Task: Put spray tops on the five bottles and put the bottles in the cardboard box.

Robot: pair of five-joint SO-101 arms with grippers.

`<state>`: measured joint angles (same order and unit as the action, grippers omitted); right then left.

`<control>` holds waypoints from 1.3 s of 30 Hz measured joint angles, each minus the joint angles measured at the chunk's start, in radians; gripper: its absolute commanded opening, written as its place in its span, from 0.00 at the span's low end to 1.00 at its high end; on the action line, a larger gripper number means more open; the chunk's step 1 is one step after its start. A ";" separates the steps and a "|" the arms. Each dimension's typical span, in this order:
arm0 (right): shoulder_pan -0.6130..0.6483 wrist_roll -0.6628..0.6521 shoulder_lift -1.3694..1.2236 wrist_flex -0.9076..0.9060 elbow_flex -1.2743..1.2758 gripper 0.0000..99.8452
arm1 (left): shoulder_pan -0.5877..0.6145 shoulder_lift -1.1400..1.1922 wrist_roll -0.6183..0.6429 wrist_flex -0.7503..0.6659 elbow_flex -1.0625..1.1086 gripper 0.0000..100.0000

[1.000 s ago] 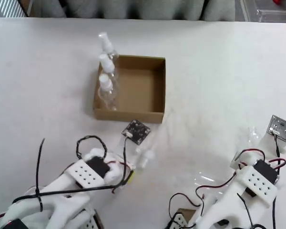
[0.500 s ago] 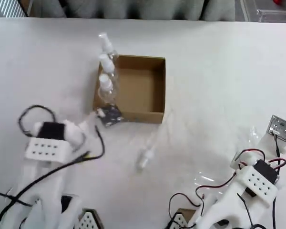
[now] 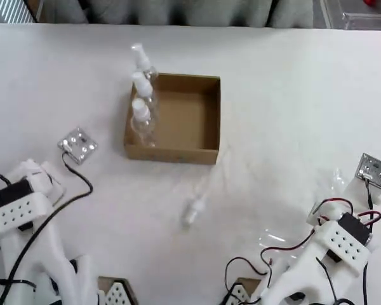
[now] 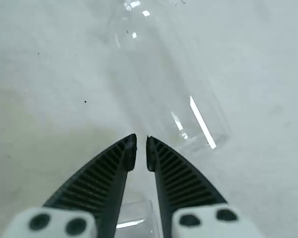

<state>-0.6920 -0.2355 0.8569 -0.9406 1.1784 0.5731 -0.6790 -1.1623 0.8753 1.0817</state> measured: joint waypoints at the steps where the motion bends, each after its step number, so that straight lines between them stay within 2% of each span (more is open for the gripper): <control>1: 0.000 0.000 0.000 0.000 0.000 0.02 | 0.003 0.000 -0.020 -0.029 0.021 0.02; 3: 0.000 0.000 0.000 0.000 0.000 0.02 | 0.005 0.003 -0.044 -0.055 0.032 0.05; 8: 0.000 0.000 0.000 0.000 0.000 0.02 | 0.035 0.008 -0.049 -0.074 0.032 0.23; 15: 0.000 0.000 0.000 0.000 0.000 0.02 | 0.121 0.008 0.034 -0.198 0.032 0.24; 22: 0.000 0.000 0.000 0.000 0.000 0.02 | 0.147 0.008 0.092 -0.207 0.041 0.24; 27: 0.000 0.000 0.000 0.000 0.000 0.02 | 0.146 0.008 0.270 -0.110 0.041 0.13; 33: 0.000 0.000 0.000 0.000 0.000 0.02 | 0.152 0.008 0.715 -0.075 0.054 0.03; 36: 0.000 0.000 0.000 0.000 0.000 0.02 | 0.153 0.008 0.891 -0.061 0.071 0.02; 39: 0.000 0.000 0.000 0.000 0.000 0.02 | 0.153 0.012 0.964 -0.043 0.077 0.02</control>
<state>-0.6920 -0.2355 0.8569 -0.9406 1.1784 0.7265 -0.6667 -0.1987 0.8324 1.1584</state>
